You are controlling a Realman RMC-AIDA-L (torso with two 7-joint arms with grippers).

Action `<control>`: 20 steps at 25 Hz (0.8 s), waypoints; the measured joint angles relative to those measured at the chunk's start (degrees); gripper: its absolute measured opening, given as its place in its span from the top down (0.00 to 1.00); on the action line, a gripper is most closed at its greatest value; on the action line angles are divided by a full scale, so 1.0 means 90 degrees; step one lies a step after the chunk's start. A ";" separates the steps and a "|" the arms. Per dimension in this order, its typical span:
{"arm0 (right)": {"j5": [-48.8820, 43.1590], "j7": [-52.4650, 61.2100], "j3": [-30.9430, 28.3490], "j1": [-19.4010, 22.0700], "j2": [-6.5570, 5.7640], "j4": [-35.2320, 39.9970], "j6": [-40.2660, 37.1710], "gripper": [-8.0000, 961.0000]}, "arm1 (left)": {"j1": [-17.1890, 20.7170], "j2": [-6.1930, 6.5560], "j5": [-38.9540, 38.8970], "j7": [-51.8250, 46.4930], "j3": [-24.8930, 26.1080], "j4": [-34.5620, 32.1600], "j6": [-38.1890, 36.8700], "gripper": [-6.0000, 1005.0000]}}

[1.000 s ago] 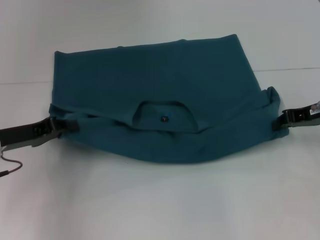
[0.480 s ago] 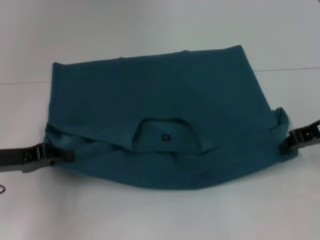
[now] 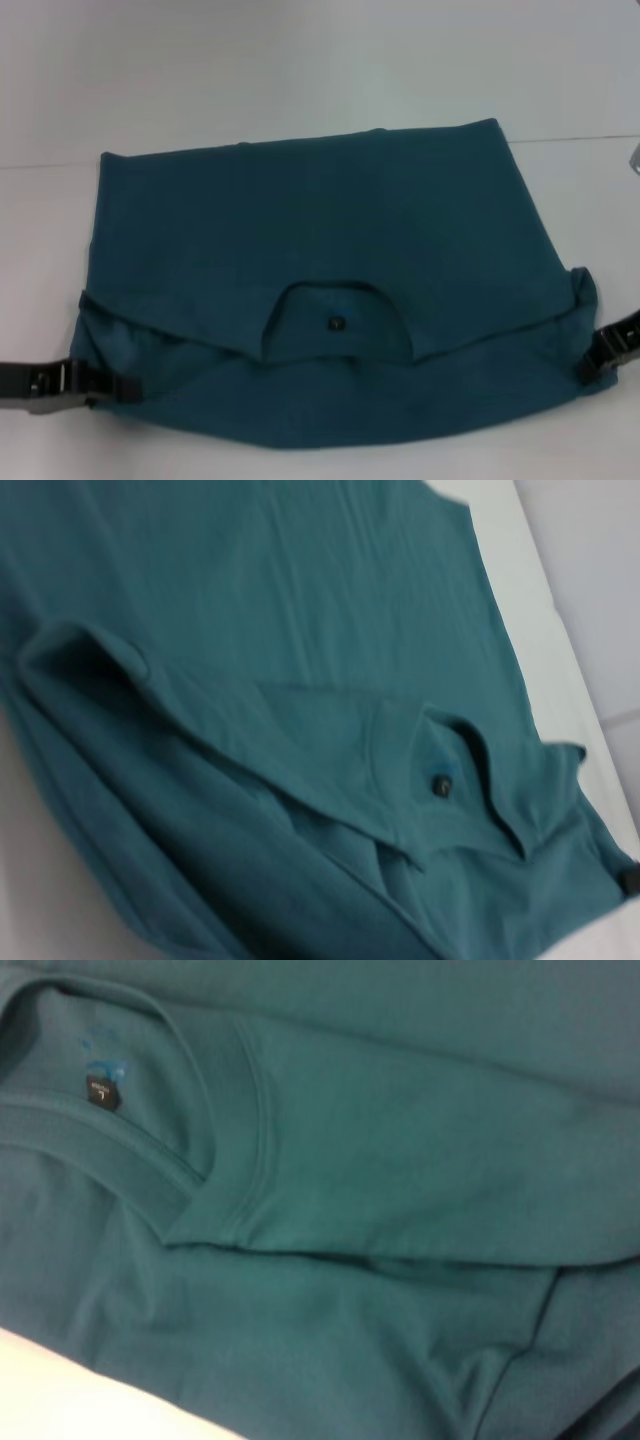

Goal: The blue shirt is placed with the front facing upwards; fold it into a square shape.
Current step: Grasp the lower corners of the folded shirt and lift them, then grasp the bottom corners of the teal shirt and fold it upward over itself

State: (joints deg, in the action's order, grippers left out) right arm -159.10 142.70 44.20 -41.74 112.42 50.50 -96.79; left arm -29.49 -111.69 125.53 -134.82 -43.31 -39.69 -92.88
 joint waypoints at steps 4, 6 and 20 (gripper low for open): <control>-0.0030 -0.0039 0.0031 0.0055 0.0025 0.0031 -0.0371 0.94 | 0.0010 0.0042 0.0132 0.0026 0.0033 -0.0007 -0.0366 0.95; -0.0115 -0.0068 0.0081 0.0091 0.0036 0.0033 -0.0560 0.94 | 0.0014 0.0050 0.0281 0.0013 0.0036 -0.0017 -0.0525 0.95; 0.0754 -0.0415 -0.0602 0.0231 -0.0215 0.0583 -0.0495 0.94 | -0.0149 0.0012 0.0497 -0.0010 0.0687 -0.0622 -0.1036 0.95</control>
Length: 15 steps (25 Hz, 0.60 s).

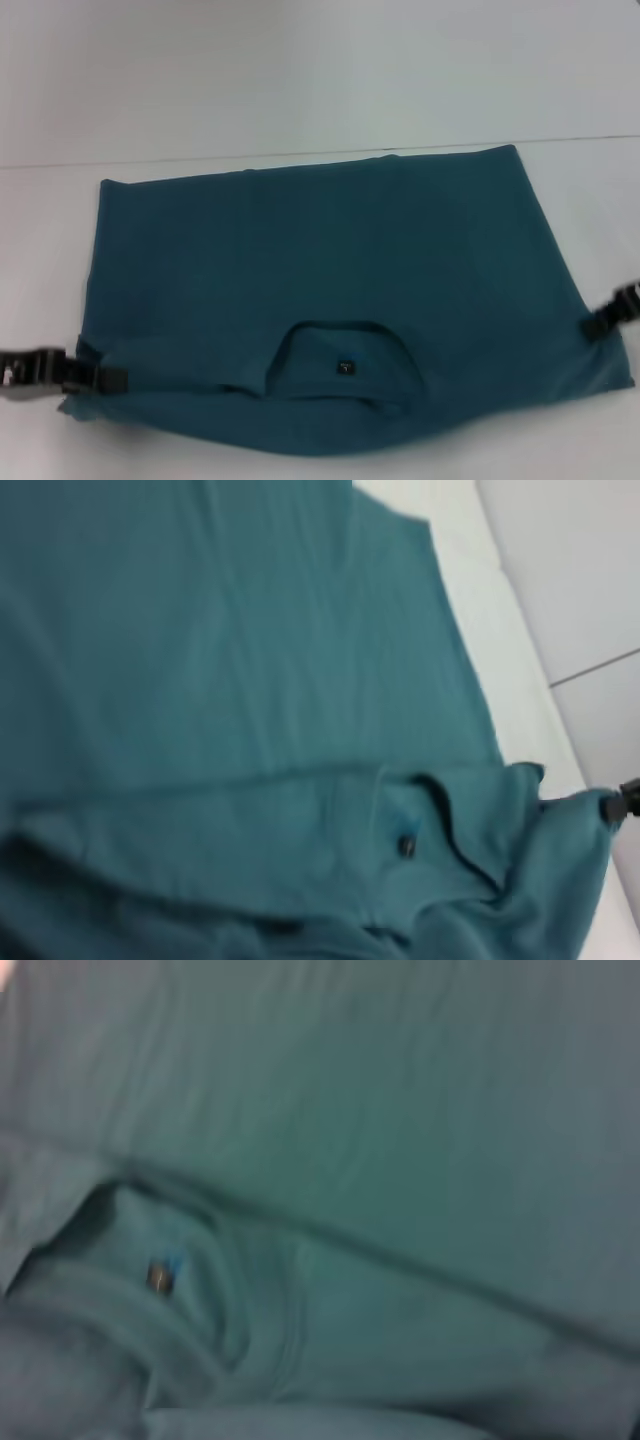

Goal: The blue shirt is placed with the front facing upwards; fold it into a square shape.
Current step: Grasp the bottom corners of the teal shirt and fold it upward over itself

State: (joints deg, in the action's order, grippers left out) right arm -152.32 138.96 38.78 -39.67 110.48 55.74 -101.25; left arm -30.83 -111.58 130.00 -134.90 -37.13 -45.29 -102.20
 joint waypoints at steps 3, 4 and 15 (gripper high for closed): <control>0.0250 0.0038 -0.0047 -0.0035 -0.0185 -0.0050 0.0288 0.94 | -0.0264 0.0084 0.0034 -0.0146 0.0059 0.0027 0.0148 0.95; 0.0320 0.0060 -0.0086 -0.0044 -0.0238 -0.0051 0.0360 0.94 | -0.0375 0.0131 0.0053 -0.0245 0.0065 0.0040 0.0261 0.95; 0.0405 0.0537 -0.0527 -0.0178 -0.0460 -0.0012 0.1530 0.94 | -0.1357 0.0334 0.0579 -0.1344 -0.0282 0.0191 0.1915 0.95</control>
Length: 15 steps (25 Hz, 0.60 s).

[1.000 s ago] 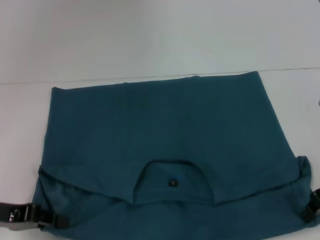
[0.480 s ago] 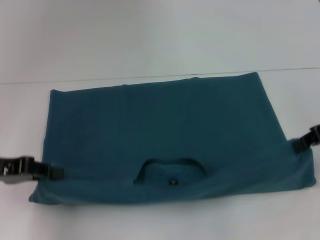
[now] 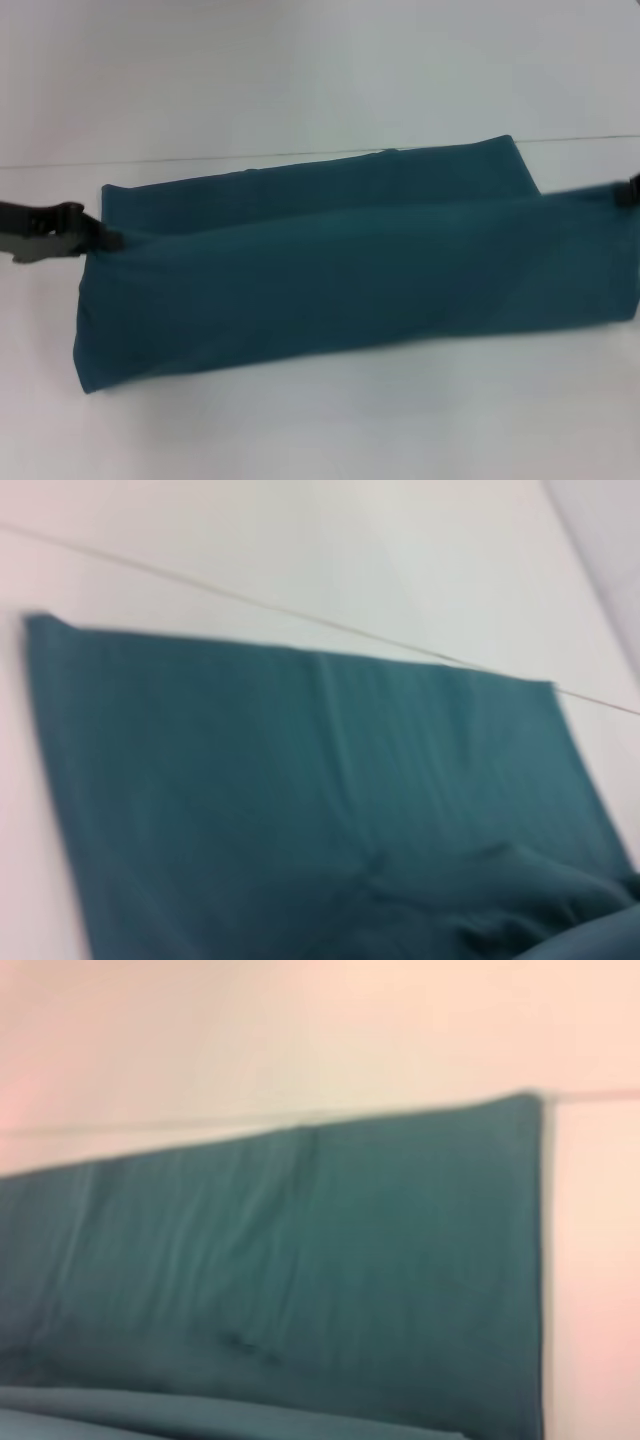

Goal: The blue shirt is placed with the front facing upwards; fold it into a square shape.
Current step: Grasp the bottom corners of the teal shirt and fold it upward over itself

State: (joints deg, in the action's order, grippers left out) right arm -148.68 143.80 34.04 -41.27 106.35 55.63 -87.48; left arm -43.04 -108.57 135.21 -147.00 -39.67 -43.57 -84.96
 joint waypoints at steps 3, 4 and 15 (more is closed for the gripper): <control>-0.0026 0.0054 0.0047 -0.0149 0.0077 -0.0030 0.0457 0.94 | -0.0226 -0.0053 0.0132 -0.0134 -0.0126 0.0049 0.0373 0.95; -0.0032 0.0057 0.0076 -0.0196 0.0111 -0.0039 0.0606 0.94 | -0.0292 -0.0059 0.0143 -0.0165 -0.0187 0.0099 0.0496 0.95; -0.0272 0.0445 0.1057 -0.0524 0.0402 -0.0781 0.2510 0.94 | -0.0643 -0.0254 0.0186 -0.0280 -0.1089 0.0720 0.2382 0.95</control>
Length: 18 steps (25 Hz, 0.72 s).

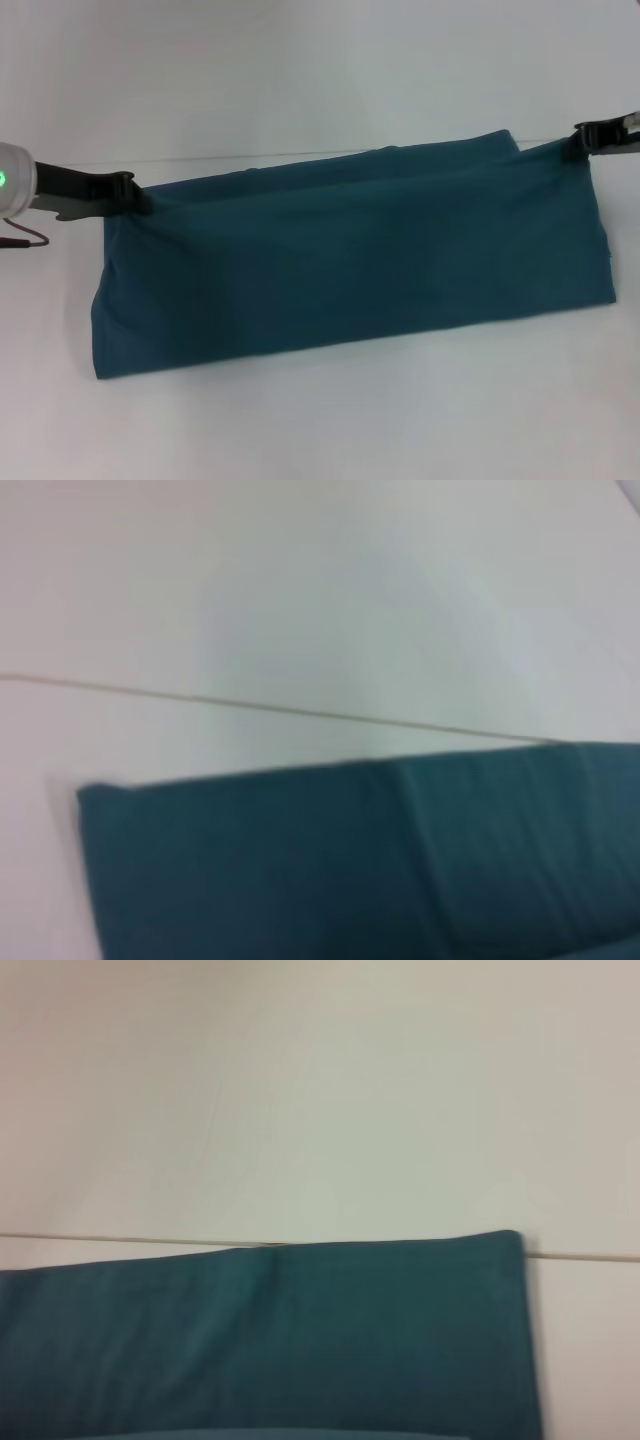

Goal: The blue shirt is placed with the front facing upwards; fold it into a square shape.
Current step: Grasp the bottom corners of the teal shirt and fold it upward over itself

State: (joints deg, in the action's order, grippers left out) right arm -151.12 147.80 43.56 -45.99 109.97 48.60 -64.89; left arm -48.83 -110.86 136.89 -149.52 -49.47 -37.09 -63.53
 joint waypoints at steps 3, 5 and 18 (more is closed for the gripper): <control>-0.0230 0.0112 0.0021 -0.0031 0.0062 -0.0187 0.0508 0.94 | 0.0012 -0.0128 0.0157 -0.0002 -0.0091 0.0016 0.0463 0.95; -0.0269 0.0156 0.0023 -0.0029 0.0096 -0.0228 0.0757 0.94 | 0.0014 -0.0218 0.0277 -0.0002 -0.0095 0.0019 0.0786 0.95; -0.0280 0.0169 0.0446 -0.0341 0.0251 -0.1180 0.2522 0.94 | -0.0067 -0.0658 0.0596 0.0118 -0.0108 0.0031 0.2221 0.95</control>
State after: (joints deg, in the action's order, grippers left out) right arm -153.64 149.32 47.57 -49.05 112.23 37.98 -42.19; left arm -49.44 -116.79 142.26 -148.46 -50.45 -36.81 -43.54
